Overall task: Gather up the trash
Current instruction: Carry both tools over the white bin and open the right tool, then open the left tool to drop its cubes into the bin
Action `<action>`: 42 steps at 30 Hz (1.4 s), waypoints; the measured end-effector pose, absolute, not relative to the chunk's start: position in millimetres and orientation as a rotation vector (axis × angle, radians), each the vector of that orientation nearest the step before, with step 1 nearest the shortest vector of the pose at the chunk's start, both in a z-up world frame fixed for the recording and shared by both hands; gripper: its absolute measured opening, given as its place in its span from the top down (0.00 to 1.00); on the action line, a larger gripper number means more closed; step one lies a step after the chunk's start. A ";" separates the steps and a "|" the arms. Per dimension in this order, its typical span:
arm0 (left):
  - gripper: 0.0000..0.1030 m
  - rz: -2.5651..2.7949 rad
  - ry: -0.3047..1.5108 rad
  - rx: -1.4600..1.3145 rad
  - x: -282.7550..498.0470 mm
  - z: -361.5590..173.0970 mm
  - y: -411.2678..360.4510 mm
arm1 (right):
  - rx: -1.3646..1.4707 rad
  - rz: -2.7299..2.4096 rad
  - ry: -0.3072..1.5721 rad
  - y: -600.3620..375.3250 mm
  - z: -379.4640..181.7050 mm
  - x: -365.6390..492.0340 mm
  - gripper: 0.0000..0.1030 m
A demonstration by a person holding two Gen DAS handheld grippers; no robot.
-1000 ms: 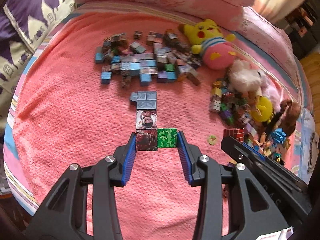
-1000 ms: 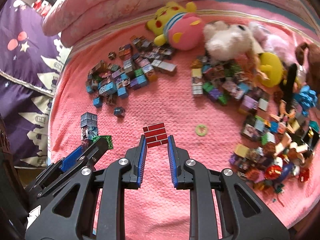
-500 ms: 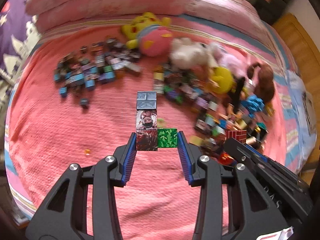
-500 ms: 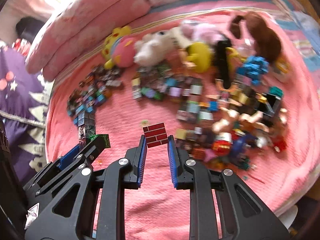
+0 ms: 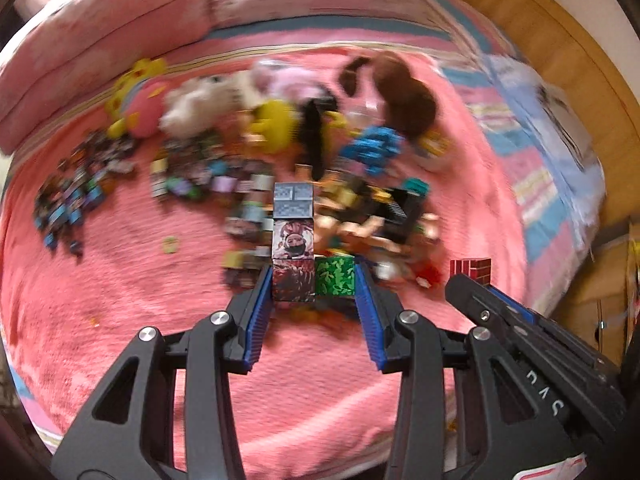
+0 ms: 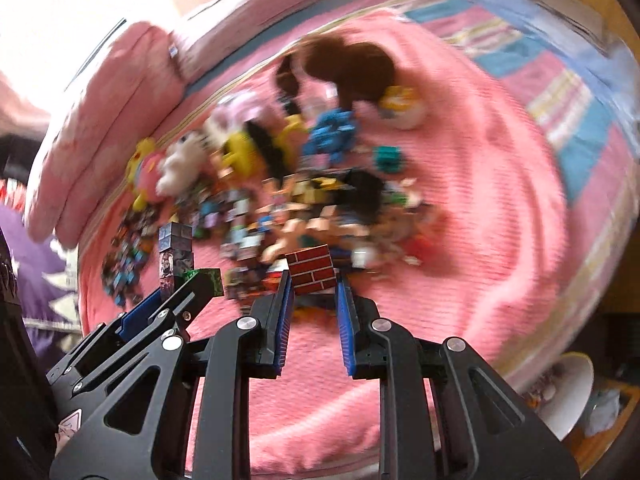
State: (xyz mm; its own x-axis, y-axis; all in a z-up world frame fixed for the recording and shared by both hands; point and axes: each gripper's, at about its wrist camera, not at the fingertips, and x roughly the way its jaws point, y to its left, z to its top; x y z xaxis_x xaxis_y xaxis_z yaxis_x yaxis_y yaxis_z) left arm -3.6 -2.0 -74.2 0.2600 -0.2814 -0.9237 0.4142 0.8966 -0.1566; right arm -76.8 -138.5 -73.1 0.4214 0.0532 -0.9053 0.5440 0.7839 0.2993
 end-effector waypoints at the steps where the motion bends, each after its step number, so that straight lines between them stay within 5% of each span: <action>1: 0.62 -0.498 1.217 0.146 -11.5 -73.0 -15.5 | 0.635 -0.348 1.102 -145.6 -72.4 -83.7 0.81; 22: 0.62 -0.972 1.249 0.534 -215.5 -113.2 -213.8 | 0.962 -0.868 1.011 -285.1 -107.9 -345.8 0.81; 42: 0.62 -1.167 1.406 0.772 -342.1 -181.5 -249.8 | 1.190 -1.138 1.060 -285.3 -161.9 -490.0 0.79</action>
